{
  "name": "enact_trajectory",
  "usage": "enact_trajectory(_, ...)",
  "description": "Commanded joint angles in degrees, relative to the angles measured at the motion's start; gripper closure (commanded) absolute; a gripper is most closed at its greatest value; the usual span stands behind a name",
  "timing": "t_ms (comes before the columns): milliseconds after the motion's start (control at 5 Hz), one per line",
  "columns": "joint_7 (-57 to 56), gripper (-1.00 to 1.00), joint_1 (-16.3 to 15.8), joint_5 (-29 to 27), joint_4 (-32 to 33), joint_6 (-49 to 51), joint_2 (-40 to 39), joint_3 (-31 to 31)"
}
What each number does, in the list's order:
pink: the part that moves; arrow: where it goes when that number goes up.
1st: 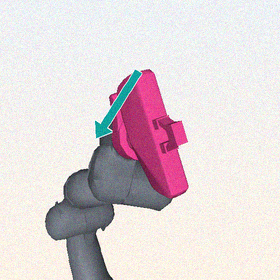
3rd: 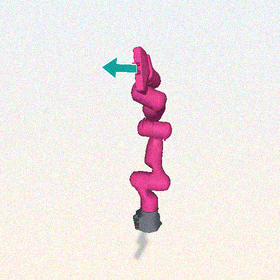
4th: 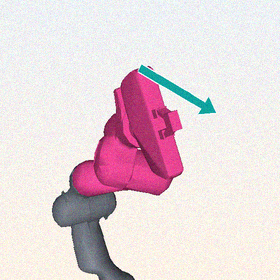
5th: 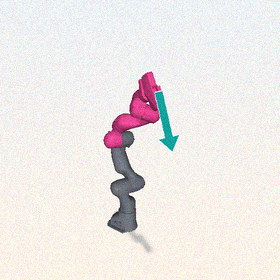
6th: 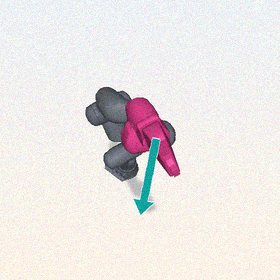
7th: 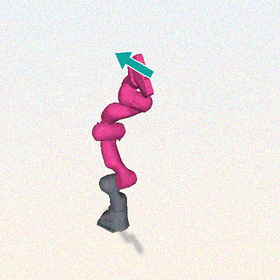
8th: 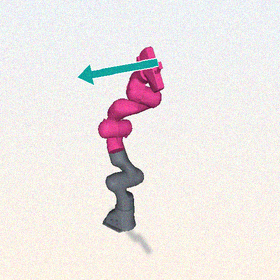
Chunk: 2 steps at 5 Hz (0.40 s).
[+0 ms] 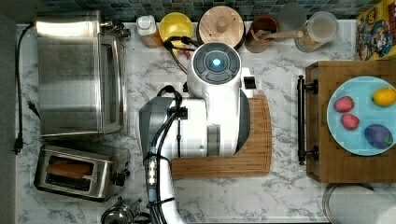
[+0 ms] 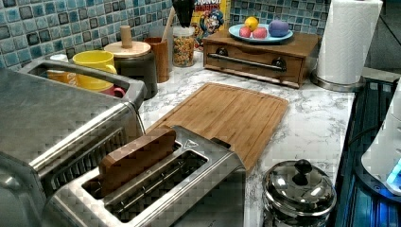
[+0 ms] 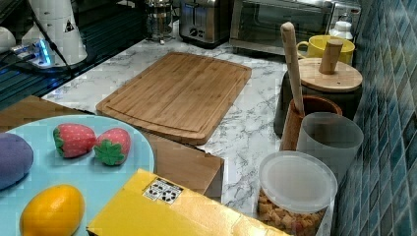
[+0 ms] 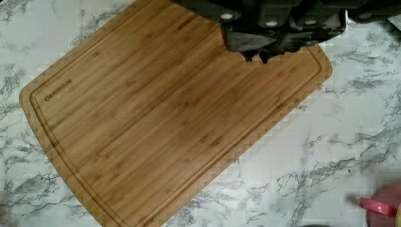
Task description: Turn on the toaster.
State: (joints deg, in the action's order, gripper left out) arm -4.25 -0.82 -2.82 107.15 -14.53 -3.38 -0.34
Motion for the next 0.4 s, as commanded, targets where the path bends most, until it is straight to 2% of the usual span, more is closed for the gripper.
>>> enact_trajectory(200, -1.8, 1.0, -0.04, -0.01, 0.06, -0.18, 0.0, -0.32)
enact_trajectory(400, -3.95, 1.0, -2.01, -0.15, 2.44, -2.01, 1.6, -2.22)
